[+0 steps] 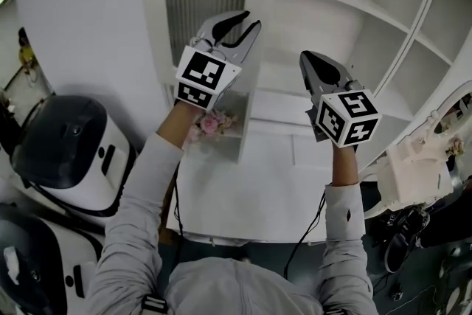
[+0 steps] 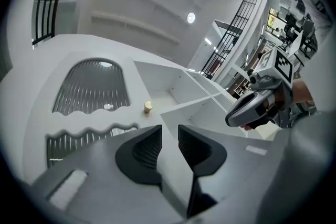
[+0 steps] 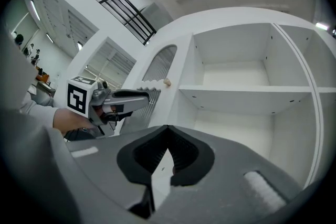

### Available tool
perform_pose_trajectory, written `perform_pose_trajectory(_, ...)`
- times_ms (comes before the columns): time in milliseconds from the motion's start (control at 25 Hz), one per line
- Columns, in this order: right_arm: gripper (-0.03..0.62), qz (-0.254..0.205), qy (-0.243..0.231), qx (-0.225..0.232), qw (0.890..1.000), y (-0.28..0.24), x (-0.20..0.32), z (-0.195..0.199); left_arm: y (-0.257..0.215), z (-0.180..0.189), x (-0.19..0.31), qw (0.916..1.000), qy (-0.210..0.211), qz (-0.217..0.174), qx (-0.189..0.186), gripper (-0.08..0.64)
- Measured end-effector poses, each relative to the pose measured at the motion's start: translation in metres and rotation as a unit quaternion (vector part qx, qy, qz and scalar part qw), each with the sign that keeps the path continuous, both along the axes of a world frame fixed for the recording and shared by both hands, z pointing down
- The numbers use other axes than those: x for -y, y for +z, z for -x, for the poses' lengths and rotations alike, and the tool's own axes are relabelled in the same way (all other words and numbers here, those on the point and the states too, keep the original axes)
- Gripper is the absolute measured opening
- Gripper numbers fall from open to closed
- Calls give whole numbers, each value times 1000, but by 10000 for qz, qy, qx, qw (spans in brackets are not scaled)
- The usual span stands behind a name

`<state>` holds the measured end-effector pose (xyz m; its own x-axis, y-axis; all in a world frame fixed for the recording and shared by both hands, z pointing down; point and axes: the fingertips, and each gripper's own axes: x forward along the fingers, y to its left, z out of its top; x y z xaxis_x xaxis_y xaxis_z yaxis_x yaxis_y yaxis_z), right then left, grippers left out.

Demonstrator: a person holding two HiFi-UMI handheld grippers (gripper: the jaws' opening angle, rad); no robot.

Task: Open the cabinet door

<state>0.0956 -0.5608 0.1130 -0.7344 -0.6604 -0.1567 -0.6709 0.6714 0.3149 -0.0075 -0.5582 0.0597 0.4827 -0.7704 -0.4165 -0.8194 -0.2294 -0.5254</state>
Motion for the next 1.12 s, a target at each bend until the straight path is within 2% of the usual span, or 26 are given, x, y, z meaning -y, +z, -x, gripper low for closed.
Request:
perform_pose_trajectory(160, 2, -12, -107, 144, 9998, -12, 4, 10, -27, 3, 7, 9995, -139, -292, 31, 136)
perform_pose_trajectory(640, 2, -145, -48, 70, 9999, -37, 21, 10, -70, -3, 35, 9964, -523, -665, 46, 161)
perform_pose_trajectory(800, 2, -140, -20, 80, 9999, -39, 24, 6, -76, -6, 41, 9952, -628, -736, 125, 158)
perform_pose_trajectory(1000, 2, -43, -43, 115, 9999, -26, 25, 4, -78, -2, 41, 9936, -783, -813, -4, 105)
perform_pose_trajectory(1120, 2, 4, -68, 160, 9998, -24, 25, 4, -78, -3, 40, 9933, -811, -829, -16, 100)
